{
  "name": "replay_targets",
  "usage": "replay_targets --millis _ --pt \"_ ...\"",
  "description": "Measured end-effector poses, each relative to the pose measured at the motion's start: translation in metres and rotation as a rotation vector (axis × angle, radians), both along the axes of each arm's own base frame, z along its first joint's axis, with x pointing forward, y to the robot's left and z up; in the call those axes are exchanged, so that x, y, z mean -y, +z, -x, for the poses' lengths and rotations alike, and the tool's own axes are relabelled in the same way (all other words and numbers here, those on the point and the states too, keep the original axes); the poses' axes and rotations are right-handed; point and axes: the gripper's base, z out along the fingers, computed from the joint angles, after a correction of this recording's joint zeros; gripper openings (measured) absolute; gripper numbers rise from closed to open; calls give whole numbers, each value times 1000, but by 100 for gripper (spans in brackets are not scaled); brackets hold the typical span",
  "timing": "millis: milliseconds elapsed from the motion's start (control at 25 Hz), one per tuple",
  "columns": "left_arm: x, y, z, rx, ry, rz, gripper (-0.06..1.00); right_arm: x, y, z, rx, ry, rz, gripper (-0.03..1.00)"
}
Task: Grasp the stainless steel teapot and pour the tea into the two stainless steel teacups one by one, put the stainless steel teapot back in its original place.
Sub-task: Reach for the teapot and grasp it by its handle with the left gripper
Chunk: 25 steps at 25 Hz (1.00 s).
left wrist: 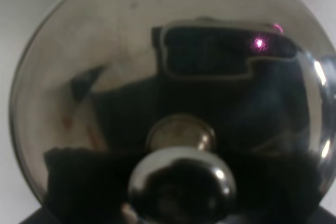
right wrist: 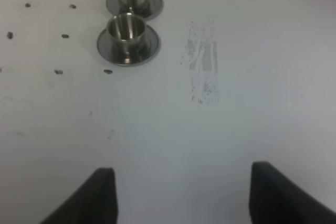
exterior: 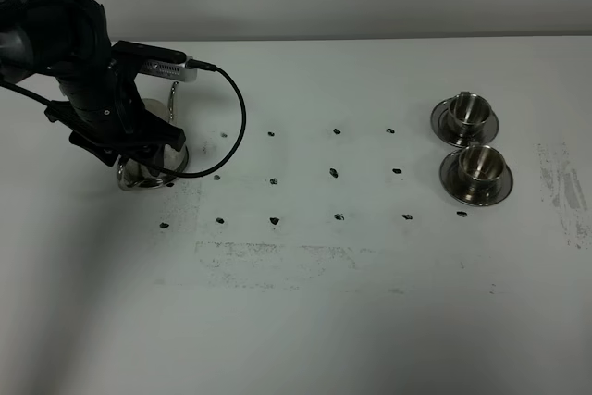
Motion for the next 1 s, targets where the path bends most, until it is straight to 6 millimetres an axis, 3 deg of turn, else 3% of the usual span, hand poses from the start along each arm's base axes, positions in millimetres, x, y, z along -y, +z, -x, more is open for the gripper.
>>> replay_targets --millis 320,520,1000 --pt "-2 0 0 -6 14 14 43 0 0 0 0 0 0 53" --pt "-5 0 -1 -5 26 18 17 0 0 0 0 0 0 53" --pt "-6 8 -1 27 -35 15 17 0 0 0 0 0 0 53"
